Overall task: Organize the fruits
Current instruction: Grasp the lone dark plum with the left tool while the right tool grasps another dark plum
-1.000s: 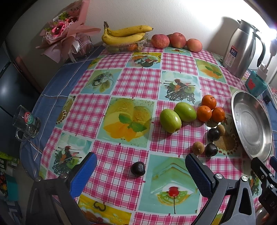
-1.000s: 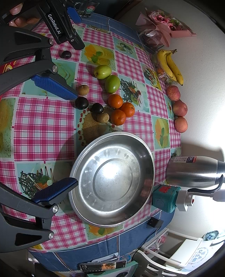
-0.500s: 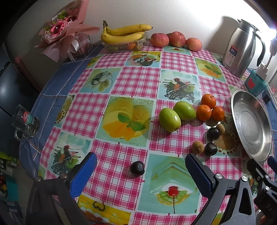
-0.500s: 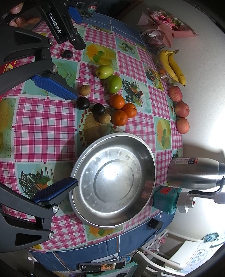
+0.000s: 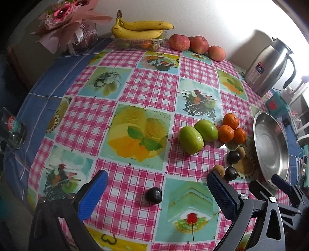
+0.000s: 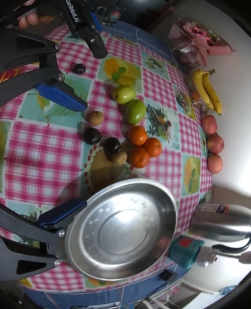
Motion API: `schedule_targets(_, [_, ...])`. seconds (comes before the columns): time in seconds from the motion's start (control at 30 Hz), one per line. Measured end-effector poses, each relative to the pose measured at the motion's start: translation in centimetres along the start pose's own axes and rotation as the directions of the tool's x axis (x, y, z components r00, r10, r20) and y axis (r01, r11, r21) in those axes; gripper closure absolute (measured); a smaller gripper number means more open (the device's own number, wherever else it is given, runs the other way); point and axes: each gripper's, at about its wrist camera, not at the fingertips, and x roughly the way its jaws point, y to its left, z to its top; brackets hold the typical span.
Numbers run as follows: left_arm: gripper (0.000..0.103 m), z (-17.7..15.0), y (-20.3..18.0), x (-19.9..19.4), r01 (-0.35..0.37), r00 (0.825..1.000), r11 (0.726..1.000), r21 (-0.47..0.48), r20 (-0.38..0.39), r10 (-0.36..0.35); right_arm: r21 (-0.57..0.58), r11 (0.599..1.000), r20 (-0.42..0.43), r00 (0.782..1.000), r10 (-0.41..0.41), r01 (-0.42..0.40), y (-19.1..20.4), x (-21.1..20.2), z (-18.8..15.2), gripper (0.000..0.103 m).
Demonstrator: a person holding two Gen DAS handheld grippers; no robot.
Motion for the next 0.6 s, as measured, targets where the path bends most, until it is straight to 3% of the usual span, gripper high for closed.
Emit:
schedule_targets(0.13, [0.000, 0.2, 0.6, 0.8, 0.026, 1.000, 0.999, 0.035, -0.012, -0.026, -0.021, 1.000, -0.001, 1.000, 0.009, -0.009, 0.6, 0.8, 0.5, 0.013])
schedule_targets(0.3, [0.000, -0.2, -0.2, 2.1, -0.006, 0.997, 0.985, 0.174, -0.071, 0.019, -0.044, 0.998, -0.021, 0.999, 0.033, -0.034, 1.3, 2.0, 0.7, 0.016])
schedule_targets(0.4, [0.000, -0.5, -0.5, 3.1, -0.009, 0.992, 0.977, 0.215, -0.117, 0.035, -0.061, 0.998, -0.051, 0.998, 0.032, -0.035, 1.8, 3.1, 0.6, 0.031])
schedule_targets(0.5, [0.003, -0.7, -0.2, 4.0, 0.005, 0.986, 0.978, 0.206, -0.164, 0.030, -0.060, 0.997, -0.085, 0.996, 0.041, -0.046, 1.8, 4.0, 0.6, 0.034])
schedule_targets(0.6, [0.015, -1.0, -0.2, 4.7, 0.027, 0.980, 0.978, 0.208, -0.198, 0.016, -0.041, 0.998, -0.103, 0.994, 0.044, -0.048, 1.5, 4.6, 0.7, 0.047])
